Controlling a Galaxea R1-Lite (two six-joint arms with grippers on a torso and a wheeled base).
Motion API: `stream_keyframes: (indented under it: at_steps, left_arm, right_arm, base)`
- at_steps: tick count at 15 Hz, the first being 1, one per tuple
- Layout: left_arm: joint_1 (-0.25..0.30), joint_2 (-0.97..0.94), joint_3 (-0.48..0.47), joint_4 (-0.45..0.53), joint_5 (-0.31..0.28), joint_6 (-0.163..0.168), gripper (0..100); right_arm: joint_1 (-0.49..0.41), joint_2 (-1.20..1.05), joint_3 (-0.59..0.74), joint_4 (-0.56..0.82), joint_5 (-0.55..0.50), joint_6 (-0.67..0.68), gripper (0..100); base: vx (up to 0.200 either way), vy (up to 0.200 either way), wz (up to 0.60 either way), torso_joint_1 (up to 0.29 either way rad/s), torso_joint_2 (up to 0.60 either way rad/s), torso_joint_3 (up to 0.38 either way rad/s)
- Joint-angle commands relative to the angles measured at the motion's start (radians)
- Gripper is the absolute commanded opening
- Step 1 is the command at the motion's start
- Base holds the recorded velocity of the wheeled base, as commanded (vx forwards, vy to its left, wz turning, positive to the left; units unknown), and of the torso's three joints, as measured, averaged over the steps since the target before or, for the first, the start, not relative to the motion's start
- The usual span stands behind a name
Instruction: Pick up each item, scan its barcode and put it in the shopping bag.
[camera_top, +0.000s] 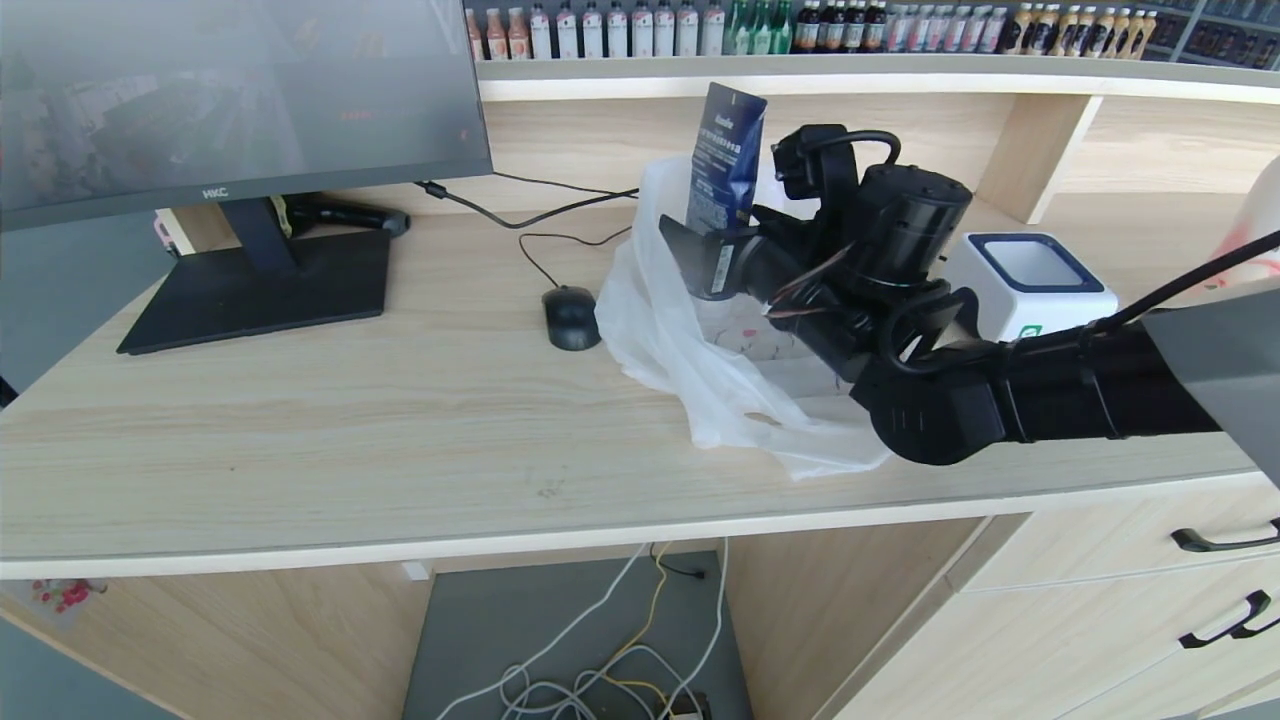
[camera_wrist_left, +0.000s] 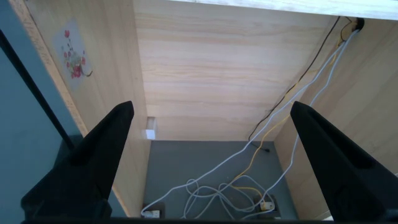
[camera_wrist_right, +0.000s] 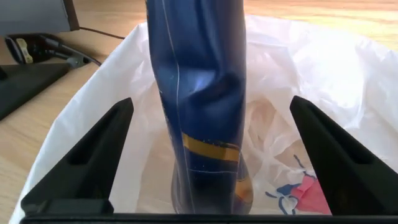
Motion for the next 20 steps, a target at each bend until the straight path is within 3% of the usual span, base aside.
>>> stream_keyframes:
  at_steps: [1,4,10,13,17,20]
  left_arm:
    - [0.000,0.000,0.000,0.000,0.000,0.000,100]
    - [0.000,0.000,0.000,0.000,0.000,0.000,100]
    - [0.000,0.000,0.000,0.000,0.000,0.000,100]
    - [0.000,0.000,0.000,0.000,0.000,0.000,100]
    - [0.000,0.000,0.000,0.000,0.000,0.000,100]
    - [-0.002,0.000,0.000,0.002,-0.001,0.015,100]
  right_arm:
    - [0.000,-0.048,0.013,0.000,0.000,0.000,100]
    - [0.000,-0.117,0.110,-0.020,0.000,-0.002,100]
    - [0.002,-0.295,0.469,-0.237,-0.003,-0.008,100]
    - [0.011,-0.339,0.561,-0.329,-0.002,-0.017,100]
    - [0.039,-0.338,0.723,-0.554,0.000,-0.034,100]
    - [0.045,-0.330,0.734,-0.570,0.000,-0.060,100]
  base:
    - [0.000,0.000,0.00,0.000,0.00,0.000]
    - [0.000,0.000,0.00,0.000,0.00,0.000]
    - [0.000,0.000,0.00,0.000,0.00,0.000]
    - [0.000,0.000,0.00,0.000,0.00,0.000]
    - [0.000,0.000,0.00,0.000,0.00,0.000]
    - [0.000,0.000,0.00,0.000,0.00,0.000]
